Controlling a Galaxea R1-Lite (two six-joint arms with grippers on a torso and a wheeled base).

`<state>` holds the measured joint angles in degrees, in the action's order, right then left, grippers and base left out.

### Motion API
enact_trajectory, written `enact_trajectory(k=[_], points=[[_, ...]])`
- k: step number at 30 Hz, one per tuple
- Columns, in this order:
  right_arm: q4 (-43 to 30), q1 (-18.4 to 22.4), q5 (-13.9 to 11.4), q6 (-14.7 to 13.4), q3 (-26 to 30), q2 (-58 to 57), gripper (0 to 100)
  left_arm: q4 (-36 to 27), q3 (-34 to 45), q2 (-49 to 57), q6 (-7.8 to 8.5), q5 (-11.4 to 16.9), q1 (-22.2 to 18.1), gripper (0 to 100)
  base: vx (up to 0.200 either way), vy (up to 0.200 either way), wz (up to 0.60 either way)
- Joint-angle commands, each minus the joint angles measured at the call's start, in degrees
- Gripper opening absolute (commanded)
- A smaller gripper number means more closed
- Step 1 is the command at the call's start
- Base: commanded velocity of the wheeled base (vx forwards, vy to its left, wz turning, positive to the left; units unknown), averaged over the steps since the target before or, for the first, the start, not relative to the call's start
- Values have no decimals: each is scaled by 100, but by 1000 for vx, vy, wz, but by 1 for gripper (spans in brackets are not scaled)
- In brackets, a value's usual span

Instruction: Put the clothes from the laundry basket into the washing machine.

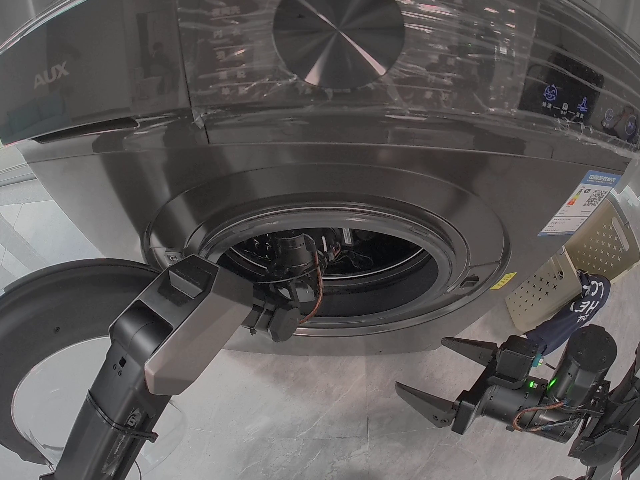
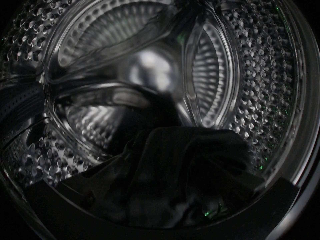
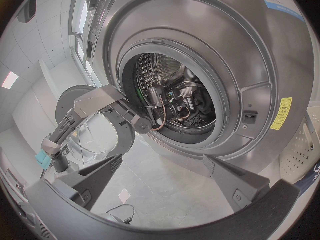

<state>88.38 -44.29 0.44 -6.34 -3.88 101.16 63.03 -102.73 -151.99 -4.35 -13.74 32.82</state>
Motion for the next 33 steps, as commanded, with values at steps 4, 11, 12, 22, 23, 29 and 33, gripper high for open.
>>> enact_trajectory(k=[4, 11, 12, 22, 23, 29, 33], points=[[4, -1, 0, 10, -17, 9, 100, -106, 2556, 1506, -119, 3, 533, 100, 0, 0, 0], [4, 8, 0, 10, -43, -17, 100, -168, 3945, 2350, -92, 117, 805, 100, 0, 0, 0], [4, 8, 0, 10, -43, -26, 100, -203, 4103, 2464, -92, 143, 832, 100, 0, 0, 0], [4, -1, 0, 10, -43, -26, 100, 8, 4103, 2596, -127, 293, 823, 100, 0, 0, 0], [4, -1, 0, 10, -34, -43, 100, 26, 4182, 2622, -136, 293, 867, 100, 0, 0, 0], [4, 8, -44, 27, 62, -131, 100, 175, 5413, 3185, -110, 293, 1491, 100, 0, 0, 0], [-5, -1, -132, 54, 177, -228, 100, 395, 6318, 3677, -101, 319, 1790, 100, 0, 0, 0]])
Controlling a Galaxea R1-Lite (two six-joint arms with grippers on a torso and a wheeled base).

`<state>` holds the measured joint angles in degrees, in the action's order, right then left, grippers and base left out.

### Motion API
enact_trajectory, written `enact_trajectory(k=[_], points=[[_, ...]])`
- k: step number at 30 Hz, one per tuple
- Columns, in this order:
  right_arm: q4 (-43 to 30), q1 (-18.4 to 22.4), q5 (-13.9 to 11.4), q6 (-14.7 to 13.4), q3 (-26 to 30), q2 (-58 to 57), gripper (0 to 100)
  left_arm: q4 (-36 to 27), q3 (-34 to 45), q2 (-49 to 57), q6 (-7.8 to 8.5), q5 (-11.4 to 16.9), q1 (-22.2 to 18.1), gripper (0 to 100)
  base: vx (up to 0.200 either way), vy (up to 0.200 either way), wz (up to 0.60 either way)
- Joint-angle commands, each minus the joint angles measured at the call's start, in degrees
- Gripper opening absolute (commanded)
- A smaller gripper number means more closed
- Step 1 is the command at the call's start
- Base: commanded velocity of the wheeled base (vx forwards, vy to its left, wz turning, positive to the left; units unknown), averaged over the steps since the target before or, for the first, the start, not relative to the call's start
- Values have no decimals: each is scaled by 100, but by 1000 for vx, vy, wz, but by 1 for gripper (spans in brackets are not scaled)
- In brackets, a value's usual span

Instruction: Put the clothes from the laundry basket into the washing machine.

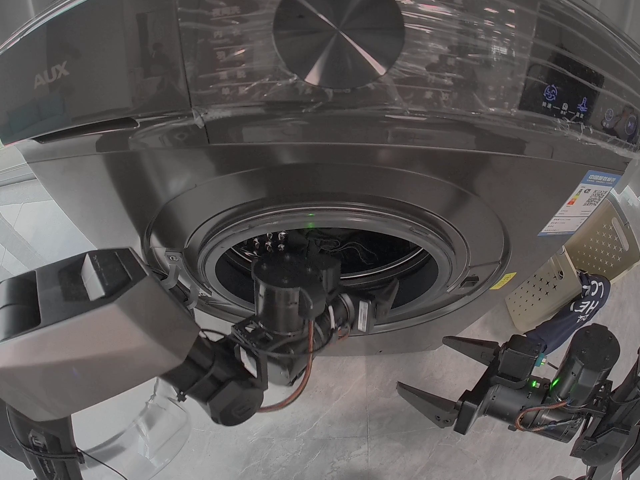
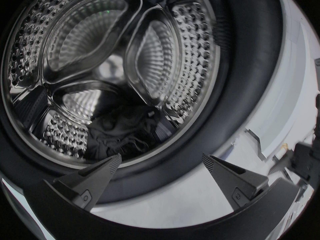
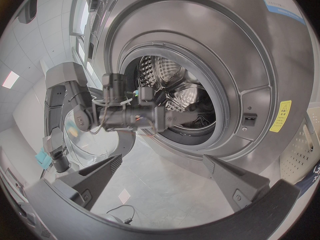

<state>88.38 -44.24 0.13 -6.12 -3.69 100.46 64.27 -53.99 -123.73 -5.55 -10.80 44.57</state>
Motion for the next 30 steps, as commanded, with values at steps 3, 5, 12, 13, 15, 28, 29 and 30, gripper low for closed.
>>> enact_trajectory(k=[3, 5, 12, 13, 15, 28, 29, 30], points=[[-5, 21, -207, 49, 167, -352, 100, 402, 2051, 1185, 10, 157, 746, 100, 0, 0, 0], [-5, 38, -268, 58, 176, -484, 100, 499, 2429, 1352, 1, 236, 817, 100, 0, 0, 0], [-49, 109, -312, 58, 220, -914, 100, 1264, 3176, 1923, -25, 245, 843, 100, 0, 0, 0], [-58, 117, -295, 67, 238, -976, 100, 1281, 3290, 2038, -25, 245, 834, 100, 0, 0, 0], [-58, 232, -216, 67, 273, -1090, 100, 1334, 3571, 2319, -25, 228, 808, 100, 0, 0, 0], [-576, 1374, -75, 41, 369, -1828, 100, 1598, 4538, 3663, 36, 17, 597, 100, 0, 0, 0], [-629, 1453, -13, 41, 369, -1899, 100, 1598, 4599, 3707, 45, 8, 544, 100, 0, 0, 0], [-708, 1515, 74, 41, 369, -1987, 100, 1598, 4661, 3760, 45, 8, 500, 100, 0, 0, 0]])
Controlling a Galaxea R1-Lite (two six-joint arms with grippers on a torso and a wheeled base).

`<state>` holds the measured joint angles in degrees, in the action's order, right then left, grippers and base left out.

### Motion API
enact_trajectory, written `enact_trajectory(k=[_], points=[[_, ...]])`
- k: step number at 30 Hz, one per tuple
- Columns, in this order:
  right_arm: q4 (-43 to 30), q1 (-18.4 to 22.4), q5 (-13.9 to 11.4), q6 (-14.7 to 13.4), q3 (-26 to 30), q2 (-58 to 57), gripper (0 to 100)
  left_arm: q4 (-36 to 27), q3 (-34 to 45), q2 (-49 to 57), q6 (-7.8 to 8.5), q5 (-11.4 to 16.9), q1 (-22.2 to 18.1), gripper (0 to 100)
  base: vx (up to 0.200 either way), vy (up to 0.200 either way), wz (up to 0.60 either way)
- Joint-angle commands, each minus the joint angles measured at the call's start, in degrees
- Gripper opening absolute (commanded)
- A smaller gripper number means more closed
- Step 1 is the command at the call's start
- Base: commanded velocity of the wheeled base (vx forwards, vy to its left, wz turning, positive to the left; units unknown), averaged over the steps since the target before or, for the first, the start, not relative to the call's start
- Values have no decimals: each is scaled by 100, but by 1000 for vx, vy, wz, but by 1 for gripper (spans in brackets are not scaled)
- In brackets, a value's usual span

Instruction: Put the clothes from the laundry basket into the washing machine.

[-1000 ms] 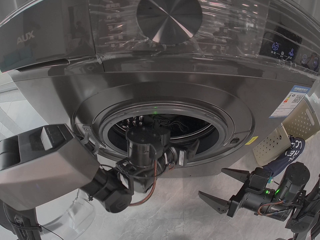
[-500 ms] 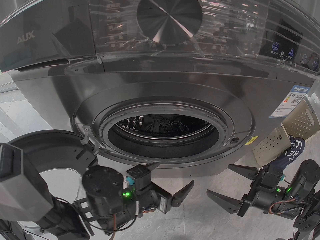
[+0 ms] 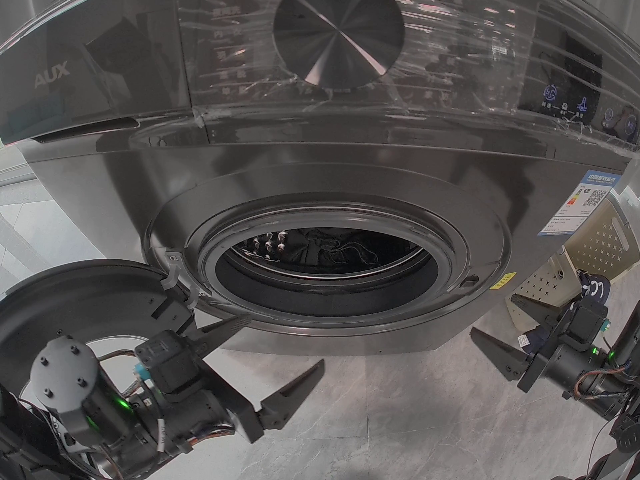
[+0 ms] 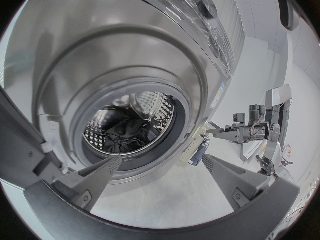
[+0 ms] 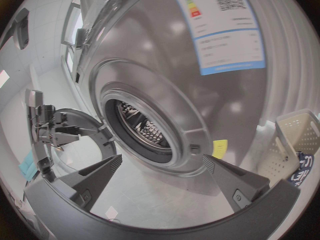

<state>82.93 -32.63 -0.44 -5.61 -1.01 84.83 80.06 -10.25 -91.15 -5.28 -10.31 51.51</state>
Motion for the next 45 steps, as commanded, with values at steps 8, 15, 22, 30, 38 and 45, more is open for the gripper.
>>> enact_trajectory(k=[8, 15, 22, 30, 38, 45], points=[[-884, 512, 281, 7, 101, -1039, 100, 10, 559, 1020, 18, -32, -448, 100, -75, 0, 0], [-1218, 609, 299, -28, 101, -1408, 100, -43, 981, 1741, 150, -32, -651, 100, -114, 0, 0], [-1781, 706, 598, -46, 101, -2120, 100, -649, 1025, 2813, 220, 21, -1213, 100, -143, 0, 0], [-3978, 1277, 562, -2, 101, -4098, 100, -2143, 1025, 4052, 176, -6, -1661, 100, -75, 0, 0], [-5991, 1910, 501, 16, -4, -6084, 100, -3400, 1025, 5248, 185, 56, -2382, 100, -75, 0, 0], [-6896, 2288, 483, 16, -39, -7139, 100, -4877, 1025, 6557, 168, 390, -3129, 100, -86, 0, 0]])
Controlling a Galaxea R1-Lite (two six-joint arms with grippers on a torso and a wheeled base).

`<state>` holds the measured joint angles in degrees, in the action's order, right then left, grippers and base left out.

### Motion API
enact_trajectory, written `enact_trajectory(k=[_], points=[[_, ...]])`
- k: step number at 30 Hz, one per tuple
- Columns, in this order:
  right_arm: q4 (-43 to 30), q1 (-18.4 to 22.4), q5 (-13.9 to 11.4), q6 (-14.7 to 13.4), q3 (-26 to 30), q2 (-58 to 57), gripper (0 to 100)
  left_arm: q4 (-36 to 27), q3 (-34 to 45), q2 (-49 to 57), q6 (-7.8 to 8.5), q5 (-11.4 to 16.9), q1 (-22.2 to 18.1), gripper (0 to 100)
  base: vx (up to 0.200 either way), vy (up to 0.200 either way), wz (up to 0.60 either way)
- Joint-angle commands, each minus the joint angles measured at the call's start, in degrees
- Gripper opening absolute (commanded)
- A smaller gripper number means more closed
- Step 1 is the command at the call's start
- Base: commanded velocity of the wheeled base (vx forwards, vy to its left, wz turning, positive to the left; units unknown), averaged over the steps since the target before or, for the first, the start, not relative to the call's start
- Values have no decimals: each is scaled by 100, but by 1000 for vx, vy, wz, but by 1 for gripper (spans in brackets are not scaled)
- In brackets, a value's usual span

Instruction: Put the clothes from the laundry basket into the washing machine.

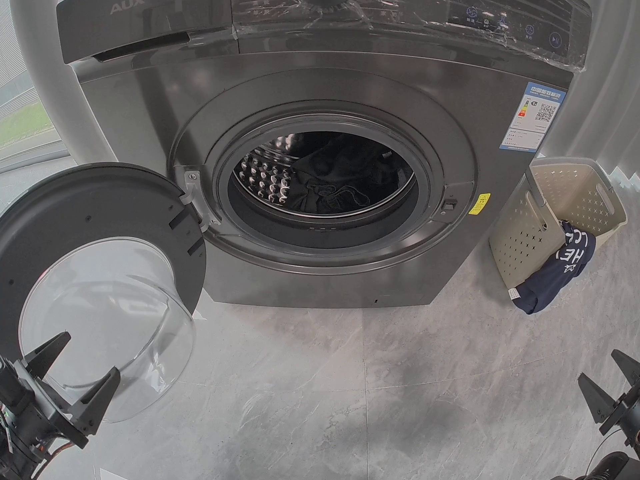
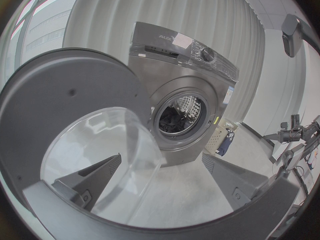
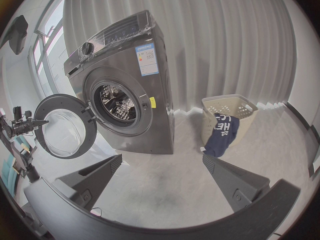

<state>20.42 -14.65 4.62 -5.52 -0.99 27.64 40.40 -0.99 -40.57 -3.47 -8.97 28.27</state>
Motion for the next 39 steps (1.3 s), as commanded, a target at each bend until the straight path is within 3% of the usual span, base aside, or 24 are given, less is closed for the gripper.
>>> enact_trajectory(k=[1, 5, 6, 9, 11, 14, 15, 17, 18, 19, 20, 22, 24, 26, 28, 30, 33, 34, 39], points=[[-732, 534, -23, 7, -51, -1524, 100, -1157, 99, 1781, -13, 387, -1008, 100, 0, 0, 0], [-935, 630, -23, -1, -24, -1841, 100, -1895, 99, 2668, -13, 959, -1500, 100, 0, 0, 0], [-1049, 709, -23, -1, -24, -1990, 100, -2335, 99, 3037, 22, 1143, -1764, 100, -200, 0, 0], [-1260, 841, -23, -1, -7, -2210, 100, -3082, 99, 3591, -13, 1372, -2150, 100, -133, 0, 0], [-1260, 859, 13, -37, 46, -2219, 100, -3214, 99, 3565, -57, 1249, -2159, 100, 0, 0, 0], [-1330, 859, 180, -125, 99, -2219, 100, -3258, 99, 3565, -426, 809, -2168, 100, 0, 0, 0], [-1383, 859, 338, -160, 99, -2219, 100, -3319, 99, 3565, -444, 757, -2168, 100, 0, 0, 0], [-1550, 868, 628, -186, 99, -2219, 100, -3592, 99, 3565, -303, 695, -2168, 100, 0, 0, 0], [-1567, 868, 654, -177, 99, -2219, 100, -3627, 99, 3565, -277, 686, -2168, 100, 0, -200, 0], [-1594, 920, 725, -142, 99, -2219, 100, -3671, 99, 3556, -83, 616, -2229, 100, 0, -200, 0], [-1602, 1079, 698, -116, 99, -2254, 100, -3644, 99, 3556, 40, 554, -2282, 100, 0, -200, 0], [-1664, 1395, 540, -19, 99, -2377, 100, -3644, 99, 3582, 110, 554, -2440, 100, 0, -200, 0], [-1752, 1606, 39, 51, 99, -2614, 100, -3671, 99, 3925, 110, 827, -2836, 100, 0, -200, 0], [-1752, 1571, 13, 86, 99, -2623, 100, -3653, 99, 3987, 172, 1091, -2880, 100, 0, -200, 0], [-1787, 1553, -14, 174, 99, -2641, 100, -3653, 99, 3969, 172, 941, -2862, 100, 0, -200, 0], [-1989, 1527, -119, 464, 99, -2676, 100, -3750, 99, 4031, 198, 642, -2836, 100, 0, -100, 0], [-2068, 1518, -559, 631, 99, -2676, 100, -4066, 99, 4031, 286, 809, -2783, 100, 0, 0, 0], [-2068, 1518, -567, 614, 99, -2693, 100, -4172, 81, 4039, 224, 888, -2783, 100, 0, 0, 0], [-2060, 1518, -506, 623, 99, -2693, 100, -4075, 99, 4057, 233, 924, -2792, 100, 0, -40, 0]])
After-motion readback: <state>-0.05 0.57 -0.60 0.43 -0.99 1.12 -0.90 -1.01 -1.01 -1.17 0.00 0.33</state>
